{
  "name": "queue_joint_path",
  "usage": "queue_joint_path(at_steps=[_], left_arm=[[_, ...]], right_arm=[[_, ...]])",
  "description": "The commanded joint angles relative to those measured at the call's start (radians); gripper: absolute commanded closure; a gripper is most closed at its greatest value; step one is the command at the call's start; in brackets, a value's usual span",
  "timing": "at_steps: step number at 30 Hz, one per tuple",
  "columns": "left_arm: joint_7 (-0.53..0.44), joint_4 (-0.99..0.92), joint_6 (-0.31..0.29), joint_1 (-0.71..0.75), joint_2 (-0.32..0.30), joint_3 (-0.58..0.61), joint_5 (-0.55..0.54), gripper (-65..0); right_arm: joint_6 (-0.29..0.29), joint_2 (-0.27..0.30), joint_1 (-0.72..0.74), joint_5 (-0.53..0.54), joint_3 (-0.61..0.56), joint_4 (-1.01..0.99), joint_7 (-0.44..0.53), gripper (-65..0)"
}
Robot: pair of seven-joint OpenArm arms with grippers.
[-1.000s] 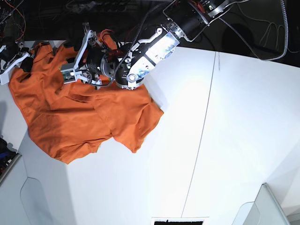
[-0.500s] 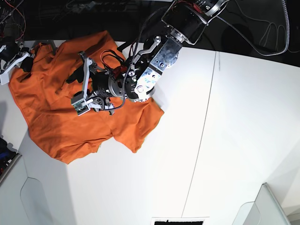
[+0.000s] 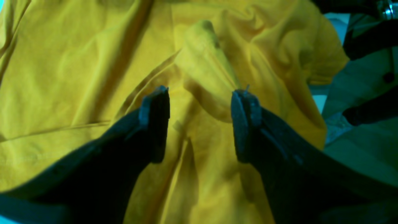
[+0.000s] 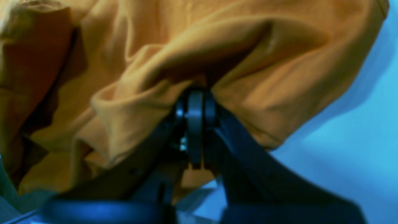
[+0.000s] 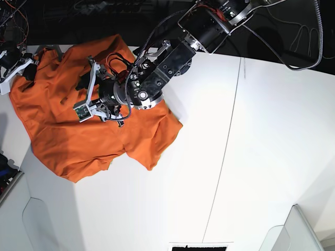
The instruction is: Layout the t-shirt on the table in an organized manner, then fold the t-shirt properly
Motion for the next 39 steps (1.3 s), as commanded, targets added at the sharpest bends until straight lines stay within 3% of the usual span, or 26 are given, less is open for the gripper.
queue_joint_path(at_steps=[1,12,19,25,29,34,37,39], left_arm=[[-0.034,0.016,-0.002,-0.020,0.020,0.010,-0.014,-34.0],[-0.026,0.016,-0.036,-0.021,0.020,0.032,-0.071,-34.0],[-0.011,0.016,-0.077,-0.013,0.020,0.048,-0.071,-34.0],[-0.012,0.013,-0.069,-0.013,0.020,0.111,-0.032,-33.7],[-0.020,0.011,-0.005,-0.013,0.020,0.114,0.050,-20.4],[-0.027,-0.020,-0.010,-0.013,0.020,0.116,0.067,-20.2],[-0.028,-0.043,-0.060,-0.013,0.020,0.117,0.066,-20.3],[-0.031,-0.053,-0.061,-0.013,0.020,0.121,0.069,-20.2]], right_arm=[[-0.001,0.016,0.002,-0.010,0.004,0.007,-0.010,0.0],[-0.001,0.016,0.002,-0.010,0.004,0.007,-0.010,0.0],[-0.001,0.016,0.002,-0.011,0.004,0.007,-0.010,0.0],[-0.001,0.016,0.002,-0.011,0.004,0.007,-0.010,0.0],[-0.001,0.016,0.002,-0.011,0.004,0.007,-0.011,0.0],[-0.001,0.016,0.002,-0.010,0.004,0.007,-0.010,0.0],[-0.001,0.016,0.002,-0.011,0.004,0.007,-0.010,0.0],[-0.001,0.016,0.002,-0.011,0.004,0.007,-0.010,0.0]])
